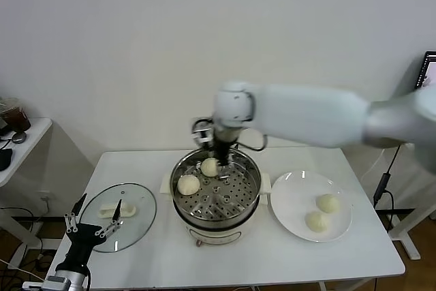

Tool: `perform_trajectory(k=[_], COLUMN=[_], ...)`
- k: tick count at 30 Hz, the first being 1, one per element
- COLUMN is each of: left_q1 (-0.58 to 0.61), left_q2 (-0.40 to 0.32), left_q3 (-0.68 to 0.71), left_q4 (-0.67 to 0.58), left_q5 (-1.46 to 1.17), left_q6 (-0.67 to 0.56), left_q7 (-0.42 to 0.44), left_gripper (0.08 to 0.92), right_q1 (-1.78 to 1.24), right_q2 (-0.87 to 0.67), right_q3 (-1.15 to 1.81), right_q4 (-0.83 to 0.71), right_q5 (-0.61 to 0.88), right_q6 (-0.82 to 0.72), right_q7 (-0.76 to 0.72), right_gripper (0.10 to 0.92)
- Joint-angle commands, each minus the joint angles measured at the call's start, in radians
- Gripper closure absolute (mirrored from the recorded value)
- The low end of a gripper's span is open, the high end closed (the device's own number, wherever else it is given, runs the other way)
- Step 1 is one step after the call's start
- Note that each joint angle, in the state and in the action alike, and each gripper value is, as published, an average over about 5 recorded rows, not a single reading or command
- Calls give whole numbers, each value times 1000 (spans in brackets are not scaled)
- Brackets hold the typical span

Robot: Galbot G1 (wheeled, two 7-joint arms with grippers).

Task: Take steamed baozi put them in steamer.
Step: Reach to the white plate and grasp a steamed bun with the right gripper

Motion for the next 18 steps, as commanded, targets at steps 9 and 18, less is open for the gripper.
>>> perform_trajectory(k=[9,18], left_q1=[-2,-4], left_q2=[-2,-12], left_q3=[10,-5], left_q4=[3,12], left_q5=[5,6], left_q6=[0,0], left_q7=[1,1], left_gripper=[177,177], right_q1=[-220,-613], right_q2=[-630,-624], right_q3=[84,360], right_q4=[196,121], right_q5=[-430,-522], right_q6=[247,275], right_q7=[-129,-27], right_gripper=[203,203])
